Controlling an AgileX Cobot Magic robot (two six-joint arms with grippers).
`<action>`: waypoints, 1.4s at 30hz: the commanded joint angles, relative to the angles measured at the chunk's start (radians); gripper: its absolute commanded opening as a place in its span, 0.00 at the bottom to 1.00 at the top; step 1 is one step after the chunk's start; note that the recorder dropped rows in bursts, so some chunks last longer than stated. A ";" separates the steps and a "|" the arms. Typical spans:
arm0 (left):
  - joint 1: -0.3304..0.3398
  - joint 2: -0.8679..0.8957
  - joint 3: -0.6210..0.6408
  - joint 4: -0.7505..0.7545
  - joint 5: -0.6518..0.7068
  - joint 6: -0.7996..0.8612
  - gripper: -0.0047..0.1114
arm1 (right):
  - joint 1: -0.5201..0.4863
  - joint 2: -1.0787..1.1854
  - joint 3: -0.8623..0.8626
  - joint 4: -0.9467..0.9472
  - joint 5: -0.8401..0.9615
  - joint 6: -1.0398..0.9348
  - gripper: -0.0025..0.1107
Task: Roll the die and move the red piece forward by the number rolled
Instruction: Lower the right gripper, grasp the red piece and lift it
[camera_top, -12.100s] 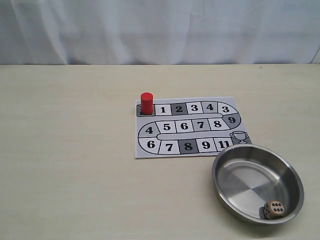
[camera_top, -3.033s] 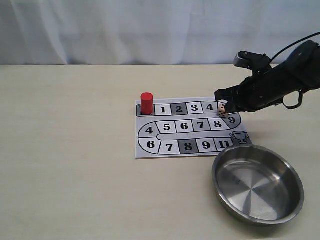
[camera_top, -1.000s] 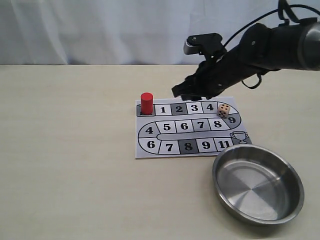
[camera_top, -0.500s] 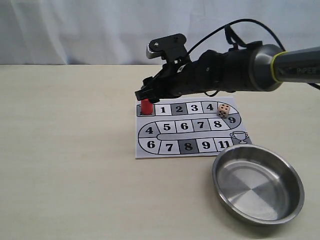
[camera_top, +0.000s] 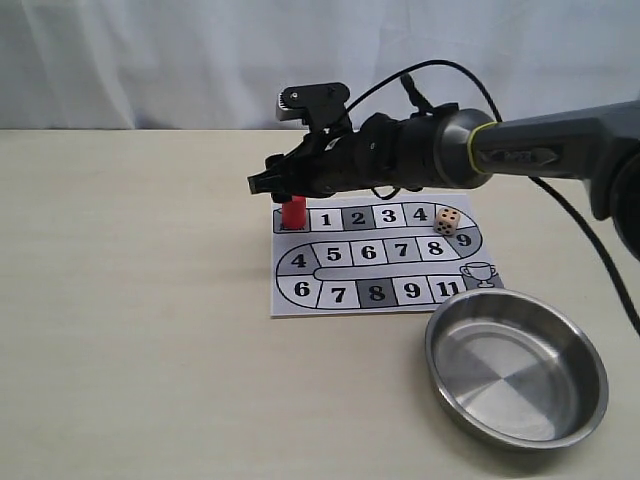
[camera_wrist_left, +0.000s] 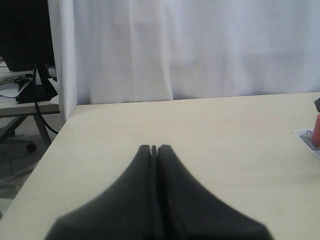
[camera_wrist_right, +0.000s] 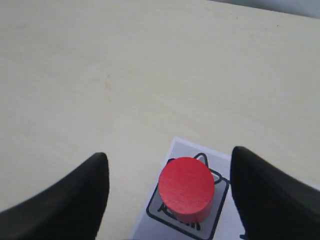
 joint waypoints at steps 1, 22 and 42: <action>-0.002 0.005 -0.006 -0.007 -0.005 -0.004 0.04 | -0.001 0.044 -0.012 0.001 -0.051 0.001 0.59; -0.002 0.005 -0.006 -0.007 -0.010 -0.004 0.04 | -0.001 0.107 -0.012 0.001 -0.148 0.031 0.59; -0.002 0.005 -0.006 -0.007 -0.003 -0.004 0.04 | -0.001 0.094 -0.012 0.004 -0.134 0.031 0.06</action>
